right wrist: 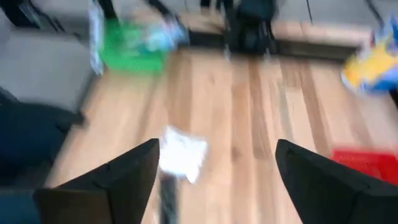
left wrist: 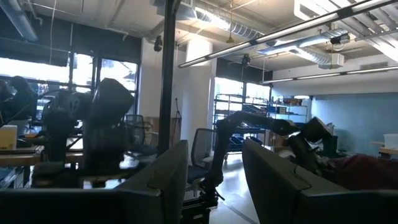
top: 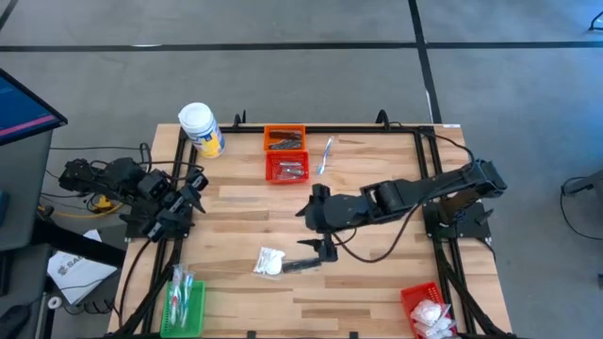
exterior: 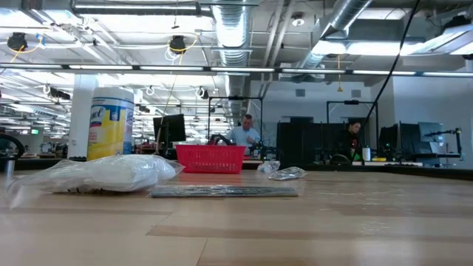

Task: Pick & Place Travel size toiletries
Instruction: Put the nail cutter into the top red basket

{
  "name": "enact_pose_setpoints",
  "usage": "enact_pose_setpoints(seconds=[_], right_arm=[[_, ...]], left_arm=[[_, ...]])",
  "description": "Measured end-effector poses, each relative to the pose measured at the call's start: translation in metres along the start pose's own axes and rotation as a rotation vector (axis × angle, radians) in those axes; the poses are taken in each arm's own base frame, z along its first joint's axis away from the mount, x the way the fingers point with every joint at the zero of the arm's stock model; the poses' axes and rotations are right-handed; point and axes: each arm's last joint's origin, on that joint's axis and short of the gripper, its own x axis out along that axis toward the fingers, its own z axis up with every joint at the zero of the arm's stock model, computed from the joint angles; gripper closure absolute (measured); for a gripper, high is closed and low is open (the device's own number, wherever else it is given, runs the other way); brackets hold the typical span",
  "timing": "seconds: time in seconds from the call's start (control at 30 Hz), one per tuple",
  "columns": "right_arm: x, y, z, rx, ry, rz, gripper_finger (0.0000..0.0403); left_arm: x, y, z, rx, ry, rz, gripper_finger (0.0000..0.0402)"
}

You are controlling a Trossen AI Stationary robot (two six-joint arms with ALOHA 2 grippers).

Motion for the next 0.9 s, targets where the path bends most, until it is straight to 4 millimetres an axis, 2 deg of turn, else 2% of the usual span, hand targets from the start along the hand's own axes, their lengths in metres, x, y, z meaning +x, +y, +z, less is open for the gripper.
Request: enact_pose_setpoints(seconds=[0.13, 0.3, 0.47, 0.6, 0.67, 0.77, 0.9], right_arm=[[0.022, -0.006, -0.018, -0.014, 0.168, -0.035, 0.011], [0.062, -0.012, -0.049, 0.031, 0.415, -0.044, 0.0124], [0.095, -0.021, -0.071, 0.052, 0.55, -0.051, 0.0127], [0.101, -0.029, -0.089, 0.022, 0.716, -0.067, 0.0127], [0.097, -0.034, -0.097, 0.006, 0.8, -0.073, 0.0127], [0.097, -0.043, -0.096, 0.003, 0.801, -0.076, 0.0127], [0.095, -0.054, -0.096, -0.13, 0.815, -0.084, 0.0127]], left_arm=[[0.0, 0.0, 0.0, 0.0, 0.001, 0.0, 0.0254], [0.003, 0.001, -0.003, -0.002, 0.014, 0.002, 0.0254], [0.005, 0.002, -0.005, -0.003, 0.025, 0.005, 0.0254], [0.007, 0.002, -0.006, -0.004, 0.029, 0.006, 0.0254], [0.009, 0.003, -0.007, -0.006, 0.036, 0.009, 0.0254], [0.009, 0.003, -0.007, -0.005, 0.035, 0.013, 0.0254], [0.01, 0.004, -0.007, 0.002, 0.031, 0.015, 0.0254]])
